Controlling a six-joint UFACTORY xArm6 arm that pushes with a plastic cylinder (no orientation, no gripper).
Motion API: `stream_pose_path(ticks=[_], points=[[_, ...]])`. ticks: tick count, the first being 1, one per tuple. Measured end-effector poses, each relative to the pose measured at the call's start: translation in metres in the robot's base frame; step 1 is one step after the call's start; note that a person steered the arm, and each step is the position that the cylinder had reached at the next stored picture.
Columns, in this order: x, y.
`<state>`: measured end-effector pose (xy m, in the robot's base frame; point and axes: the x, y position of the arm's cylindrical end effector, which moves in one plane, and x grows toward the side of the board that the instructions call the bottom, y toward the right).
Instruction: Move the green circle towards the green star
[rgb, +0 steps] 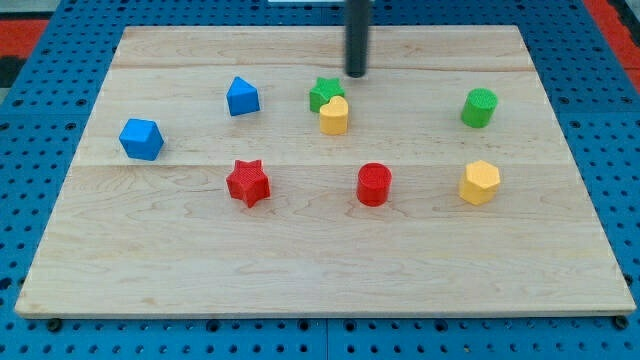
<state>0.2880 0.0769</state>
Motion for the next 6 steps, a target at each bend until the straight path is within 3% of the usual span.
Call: stream_pose_path(ticks=[2, 3, 5, 6], points=[[0.048, 0.161], [0.082, 0.165], [0.081, 0.042], [0.090, 0.063]])
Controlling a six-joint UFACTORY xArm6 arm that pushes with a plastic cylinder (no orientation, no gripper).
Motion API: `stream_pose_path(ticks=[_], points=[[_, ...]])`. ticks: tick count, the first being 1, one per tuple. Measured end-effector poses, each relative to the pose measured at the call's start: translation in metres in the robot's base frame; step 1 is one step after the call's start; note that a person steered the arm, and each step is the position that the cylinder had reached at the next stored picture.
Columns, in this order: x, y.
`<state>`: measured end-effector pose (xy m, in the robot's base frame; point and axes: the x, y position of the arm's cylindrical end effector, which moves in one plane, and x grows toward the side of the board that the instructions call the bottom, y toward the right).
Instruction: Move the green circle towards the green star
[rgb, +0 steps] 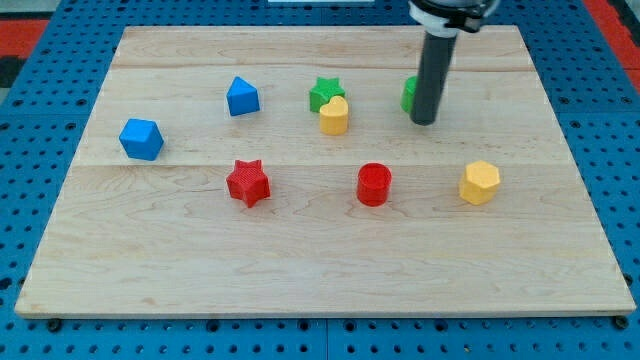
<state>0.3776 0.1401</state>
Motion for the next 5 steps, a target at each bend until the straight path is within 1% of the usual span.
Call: stream_pose_path(ticks=[1, 2, 3, 4, 5], points=[[-0.002, 0.071], [-0.028, 0.095], [-0.035, 0.055], [-0.035, -0.003], [-0.038, -0.011]])
